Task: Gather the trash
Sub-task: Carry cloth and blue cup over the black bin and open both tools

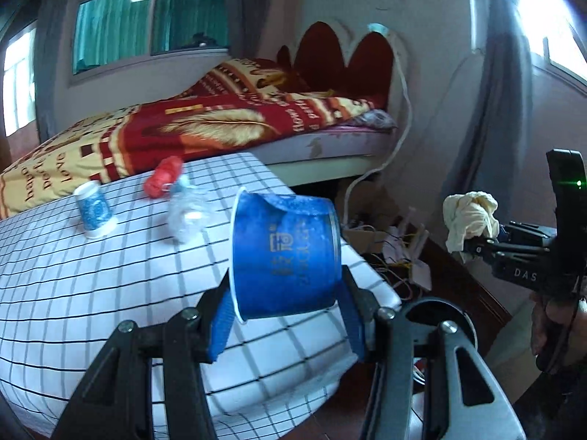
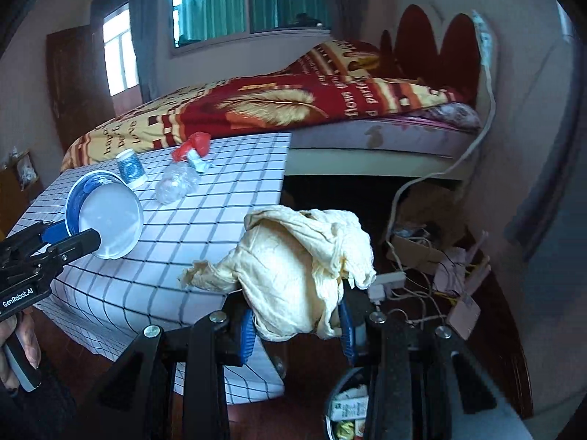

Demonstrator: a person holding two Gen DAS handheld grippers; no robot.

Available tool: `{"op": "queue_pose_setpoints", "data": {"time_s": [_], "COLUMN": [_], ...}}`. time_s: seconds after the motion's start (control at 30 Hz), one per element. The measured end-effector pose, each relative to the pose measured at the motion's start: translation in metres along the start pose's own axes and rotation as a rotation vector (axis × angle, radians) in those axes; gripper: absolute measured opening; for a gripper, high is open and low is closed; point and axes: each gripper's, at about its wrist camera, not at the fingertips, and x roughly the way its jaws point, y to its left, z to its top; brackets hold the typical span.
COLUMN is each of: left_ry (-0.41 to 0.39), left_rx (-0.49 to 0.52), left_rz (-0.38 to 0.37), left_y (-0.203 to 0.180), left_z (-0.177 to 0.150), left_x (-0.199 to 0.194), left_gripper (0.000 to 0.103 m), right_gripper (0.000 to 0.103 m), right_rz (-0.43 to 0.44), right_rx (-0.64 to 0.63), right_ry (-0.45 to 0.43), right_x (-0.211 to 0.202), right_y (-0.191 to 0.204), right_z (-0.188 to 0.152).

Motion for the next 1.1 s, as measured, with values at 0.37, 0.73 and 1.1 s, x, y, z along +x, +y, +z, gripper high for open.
{"op": "queue_pose_setpoints", "data": {"time_s": [0.37,0.73,1.1], "left_ry": [0.032,0.081,0.154], "left_rx": [0.090,0.154,0.218], "left_rz": [-0.095,-0.183,-0.271], "left_y": [-0.068,-0.122,-0.172], "left_z": [-0.002,-0.012,-0.033], "left_x": [0.016,0.037,0.062], "left_gripper": [0.053,0.053,0.053], "right_gripper": [0.039,0.039,0.039], "right_rz": [-0.061,-0.131,-0.193], "right_rx": [0.107,0.171,0.231], "right_ry": [0.015,0.045,0.099], "right_x": [-0.017,-0.030,-0.041], "right_y": [-0.059,-0.109,-0.156], "right_z": [-0.038,-0.071,-0.118]}}
